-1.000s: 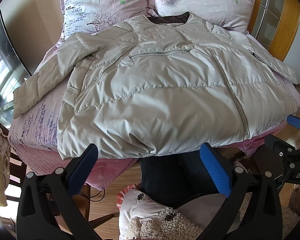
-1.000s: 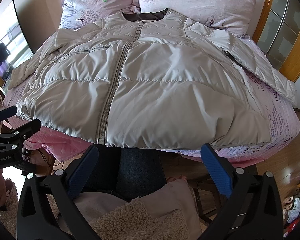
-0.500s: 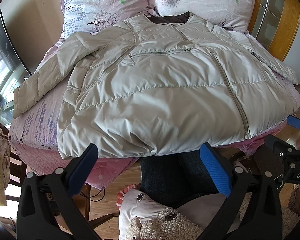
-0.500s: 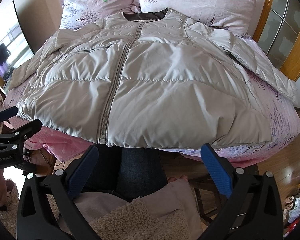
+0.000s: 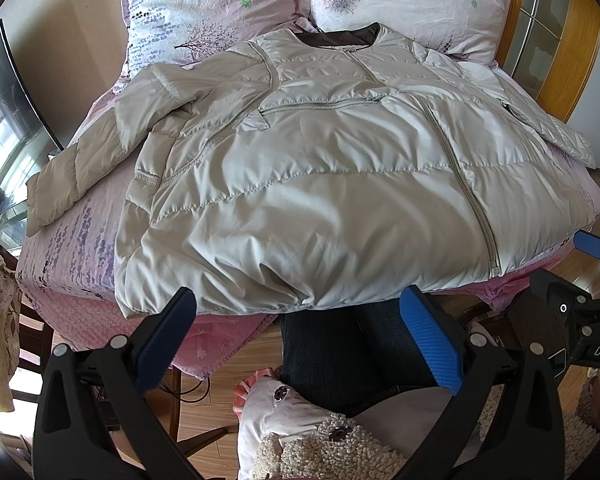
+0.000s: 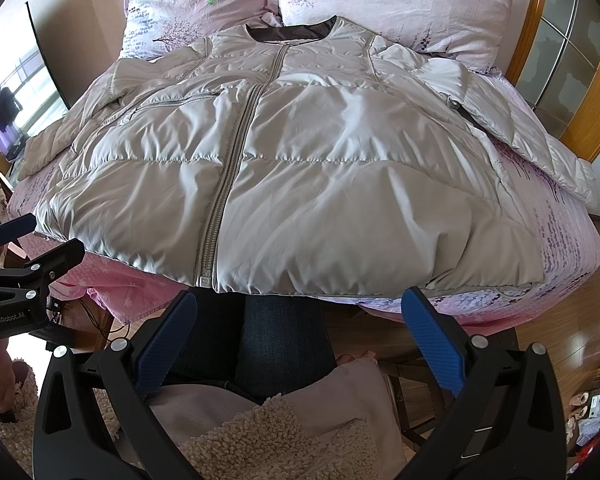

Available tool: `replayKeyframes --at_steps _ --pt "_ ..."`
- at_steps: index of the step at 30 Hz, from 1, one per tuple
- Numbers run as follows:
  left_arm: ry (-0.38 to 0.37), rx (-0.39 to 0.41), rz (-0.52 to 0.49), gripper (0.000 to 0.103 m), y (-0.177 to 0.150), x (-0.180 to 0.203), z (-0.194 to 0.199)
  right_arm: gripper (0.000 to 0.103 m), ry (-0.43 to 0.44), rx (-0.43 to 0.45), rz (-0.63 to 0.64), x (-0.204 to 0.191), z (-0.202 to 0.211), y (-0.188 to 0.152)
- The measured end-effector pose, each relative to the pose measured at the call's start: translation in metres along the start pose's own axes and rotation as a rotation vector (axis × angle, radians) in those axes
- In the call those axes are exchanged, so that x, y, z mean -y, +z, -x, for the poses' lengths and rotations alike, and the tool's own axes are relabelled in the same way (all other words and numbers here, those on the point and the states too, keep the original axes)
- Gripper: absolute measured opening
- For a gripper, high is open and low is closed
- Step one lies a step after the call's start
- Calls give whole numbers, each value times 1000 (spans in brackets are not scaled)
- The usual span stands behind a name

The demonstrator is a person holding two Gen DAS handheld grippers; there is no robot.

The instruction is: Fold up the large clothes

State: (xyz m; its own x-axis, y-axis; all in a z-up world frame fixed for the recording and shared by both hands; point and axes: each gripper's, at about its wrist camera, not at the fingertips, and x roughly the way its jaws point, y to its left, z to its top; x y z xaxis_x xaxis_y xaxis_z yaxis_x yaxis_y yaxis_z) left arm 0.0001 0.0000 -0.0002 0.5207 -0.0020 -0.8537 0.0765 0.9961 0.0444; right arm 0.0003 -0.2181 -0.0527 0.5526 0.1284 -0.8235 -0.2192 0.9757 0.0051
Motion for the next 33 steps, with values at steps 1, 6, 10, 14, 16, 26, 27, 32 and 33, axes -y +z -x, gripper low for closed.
replayKeyframes --at_steps 1,6,10,14,16,26,27,32,33 --pt "0 0 0 101 0 0 0 102 0 0 0 0 0 0" --pt "0 0 1 101 0 0 0 102 1 0 0 0 0 0" --pt "0 -1 0 101 0 0 0 102 2 0 0 0 0 0" --pt "0 0 1 101 0 0 0 102 2 1 -1 0 0 0" --pt "0 -1 0 101 0 0 0 102 3 1 -1 1 1 0" --pt "0 -1 1 101 0 0 0 102 4 3 -1 0 2 1" --pt "0 -1 1 101 0 0 0 102 3 4 0 0 2 1" --pt "-1 -2 1 101 0 0 0 102 4 3 -1 0 2 1" --pt "-1 -2 2 101 0 0 0 102 4 4 -1 0 1 1"
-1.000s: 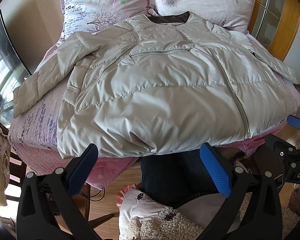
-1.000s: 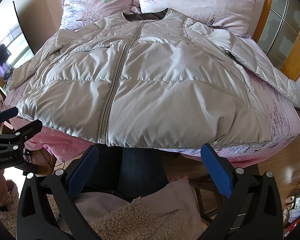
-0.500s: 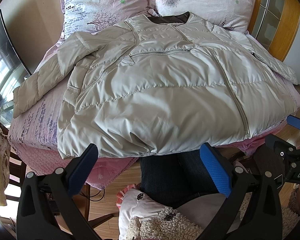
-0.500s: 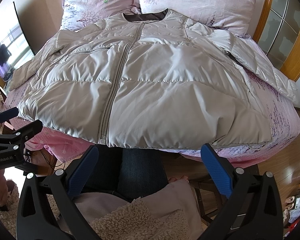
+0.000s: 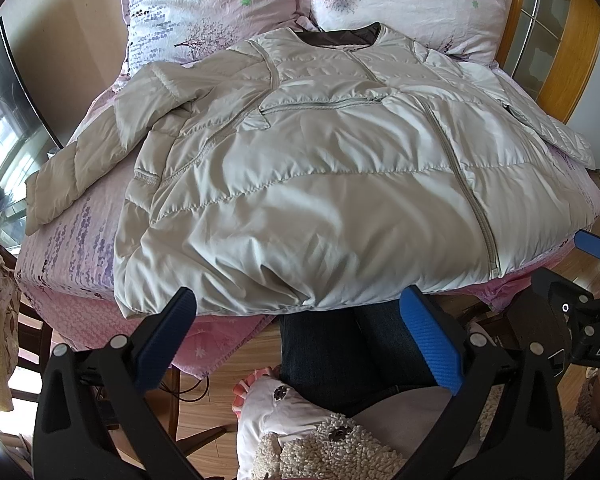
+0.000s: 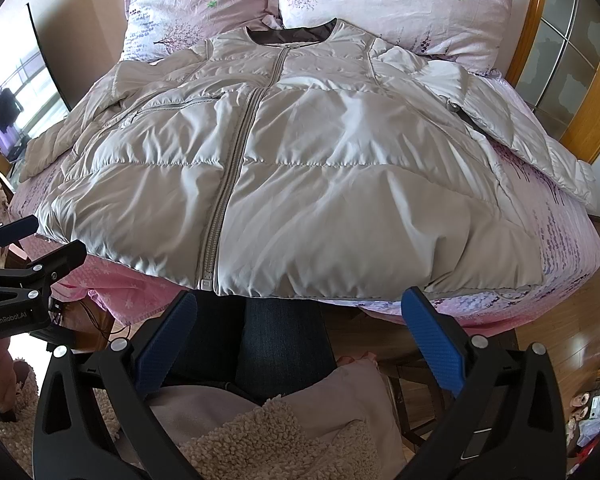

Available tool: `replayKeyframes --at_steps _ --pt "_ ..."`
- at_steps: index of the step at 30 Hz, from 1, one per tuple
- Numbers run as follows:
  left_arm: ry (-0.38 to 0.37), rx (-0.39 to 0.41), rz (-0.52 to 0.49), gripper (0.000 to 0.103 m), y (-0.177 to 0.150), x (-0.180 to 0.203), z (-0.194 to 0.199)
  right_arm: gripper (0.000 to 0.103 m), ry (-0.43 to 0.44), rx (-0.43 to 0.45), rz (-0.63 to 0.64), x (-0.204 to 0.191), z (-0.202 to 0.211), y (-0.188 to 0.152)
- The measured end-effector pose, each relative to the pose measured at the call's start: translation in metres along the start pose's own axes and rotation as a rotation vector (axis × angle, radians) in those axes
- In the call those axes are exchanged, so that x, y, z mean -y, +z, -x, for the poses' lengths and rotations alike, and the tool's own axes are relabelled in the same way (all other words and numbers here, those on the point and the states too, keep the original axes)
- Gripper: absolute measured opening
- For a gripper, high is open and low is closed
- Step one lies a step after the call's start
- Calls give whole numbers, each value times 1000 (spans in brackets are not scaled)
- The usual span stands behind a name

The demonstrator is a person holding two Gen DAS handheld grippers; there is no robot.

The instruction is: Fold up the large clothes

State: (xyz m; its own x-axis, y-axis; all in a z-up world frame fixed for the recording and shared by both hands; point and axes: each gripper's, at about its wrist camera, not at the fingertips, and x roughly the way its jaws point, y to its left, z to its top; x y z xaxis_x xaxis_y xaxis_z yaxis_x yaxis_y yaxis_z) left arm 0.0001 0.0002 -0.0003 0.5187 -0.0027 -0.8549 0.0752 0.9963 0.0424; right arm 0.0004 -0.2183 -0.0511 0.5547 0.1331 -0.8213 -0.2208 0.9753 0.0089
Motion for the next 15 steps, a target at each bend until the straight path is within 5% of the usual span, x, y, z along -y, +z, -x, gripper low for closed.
replayKeyframes --at_steps 10,15 --pt "-98 -9 24 101 0 -6 -5 102 9 70 -22 10 9 9" --pt "-141 3 62 101 4 -17 -4 102 83 141 -161 54 15 28"
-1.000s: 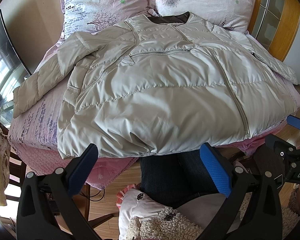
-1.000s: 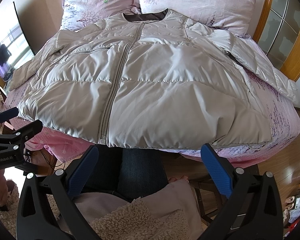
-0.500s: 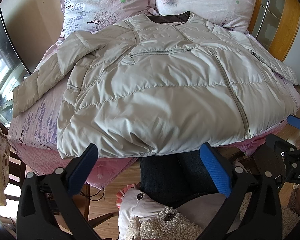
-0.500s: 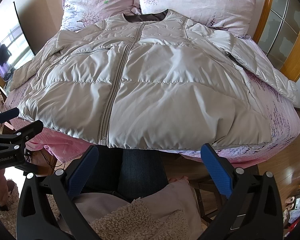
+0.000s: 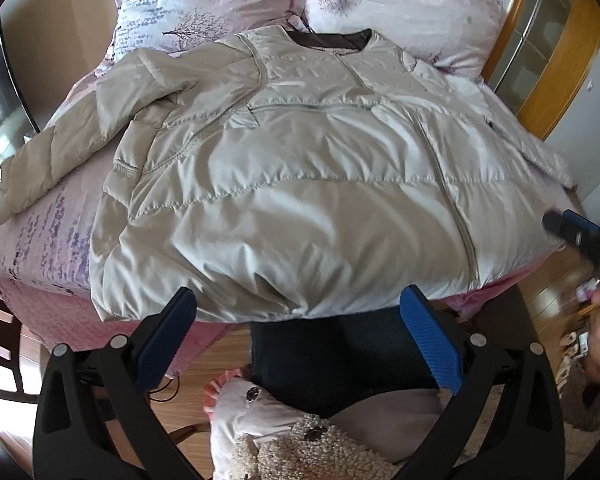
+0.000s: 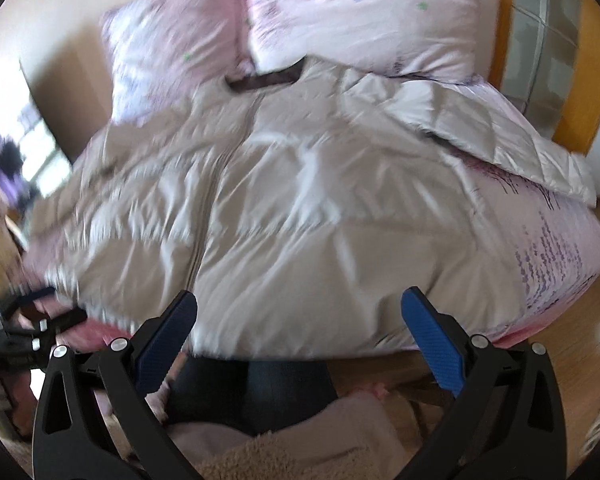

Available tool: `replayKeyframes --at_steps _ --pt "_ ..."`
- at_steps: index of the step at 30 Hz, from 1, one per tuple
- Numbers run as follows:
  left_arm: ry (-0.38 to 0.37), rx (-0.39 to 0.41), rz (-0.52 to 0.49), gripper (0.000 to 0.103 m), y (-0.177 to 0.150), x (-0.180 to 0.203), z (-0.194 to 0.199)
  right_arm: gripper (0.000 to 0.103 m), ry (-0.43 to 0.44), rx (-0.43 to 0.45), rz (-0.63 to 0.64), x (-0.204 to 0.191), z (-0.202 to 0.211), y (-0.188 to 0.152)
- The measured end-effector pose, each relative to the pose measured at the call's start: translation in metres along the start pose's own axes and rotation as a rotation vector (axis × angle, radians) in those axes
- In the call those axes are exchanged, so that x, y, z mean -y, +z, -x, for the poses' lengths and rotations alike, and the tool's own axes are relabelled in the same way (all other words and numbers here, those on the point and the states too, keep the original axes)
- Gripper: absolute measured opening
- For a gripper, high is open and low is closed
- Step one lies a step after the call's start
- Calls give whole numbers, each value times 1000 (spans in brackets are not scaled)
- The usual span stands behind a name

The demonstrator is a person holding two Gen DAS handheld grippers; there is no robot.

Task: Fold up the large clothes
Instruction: 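Grasp the side edge of the beige jacket with the right gripper and lift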

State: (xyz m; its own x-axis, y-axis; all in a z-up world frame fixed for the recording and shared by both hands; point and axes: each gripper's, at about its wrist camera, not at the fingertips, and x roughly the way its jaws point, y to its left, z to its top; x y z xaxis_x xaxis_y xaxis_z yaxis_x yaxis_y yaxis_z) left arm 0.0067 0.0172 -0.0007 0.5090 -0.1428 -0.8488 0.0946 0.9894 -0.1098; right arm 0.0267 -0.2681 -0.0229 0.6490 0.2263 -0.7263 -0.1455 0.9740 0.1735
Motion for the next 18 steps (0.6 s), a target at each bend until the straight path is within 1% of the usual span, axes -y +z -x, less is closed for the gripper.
replayKeyframes --at_steps 3,4,6,9,10,13,14,16,17,18 --pt "-12 8 53 101 7 -16 2 101 41 36 -144 39 -1 19" --pt "-18 7 74 101 10 -23 2 99 53 54 -206 53 -2 25" --pt "-9 11 125 101 17 -40 1 90 91 96 -320 82 -2 36" --pt "5 36 188 101 28 -64 3 89 131 144 -485 128 -10 50" --pt "7 51 214 101 31 -73 4 89 132 152 -542 145 -13 55" --pt "48 98 292 101 41 -100 9 88 137 180 -711 197 -23 65" --pt "66 122 314 101 44 -109 11 88 133 182 -767 214 -26 66" --pt "119 170 376 101 50 -128 13 88 115 186 -920 252 -38 63" --pt "137 198 422 101 52 -141 13 85 99 185 -994 272 -45 60" --pt "136 214 453 101 52 -151 12 83 83 182 -1040 284 -50 58"
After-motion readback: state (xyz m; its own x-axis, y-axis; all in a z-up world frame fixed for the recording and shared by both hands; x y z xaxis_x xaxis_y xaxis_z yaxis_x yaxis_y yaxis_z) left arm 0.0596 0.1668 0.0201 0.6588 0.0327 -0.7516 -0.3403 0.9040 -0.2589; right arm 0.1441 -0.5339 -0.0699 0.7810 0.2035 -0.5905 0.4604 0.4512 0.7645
